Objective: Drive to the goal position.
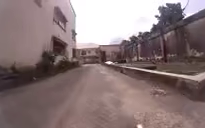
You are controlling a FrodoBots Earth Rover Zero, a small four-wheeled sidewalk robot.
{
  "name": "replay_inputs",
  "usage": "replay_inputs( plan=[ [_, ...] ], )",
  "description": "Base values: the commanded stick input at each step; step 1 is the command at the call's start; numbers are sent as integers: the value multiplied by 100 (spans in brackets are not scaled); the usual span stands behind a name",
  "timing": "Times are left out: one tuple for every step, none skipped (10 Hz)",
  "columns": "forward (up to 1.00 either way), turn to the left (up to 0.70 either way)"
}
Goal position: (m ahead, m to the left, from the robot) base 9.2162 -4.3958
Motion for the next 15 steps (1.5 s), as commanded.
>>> replay_inputs(
  plan=[
    [50, 5],
    [50, 5],
    [50, 5],
    [50, 5],
    [50, 5],
    [50, 5],
    [50, 5],
    [50, 5],
    [50, 5],
    [50, 5],
    [50, 5],
    [50, 5],
    [50, 5],
    [50, 5],
    [50, 5]
  ],
)
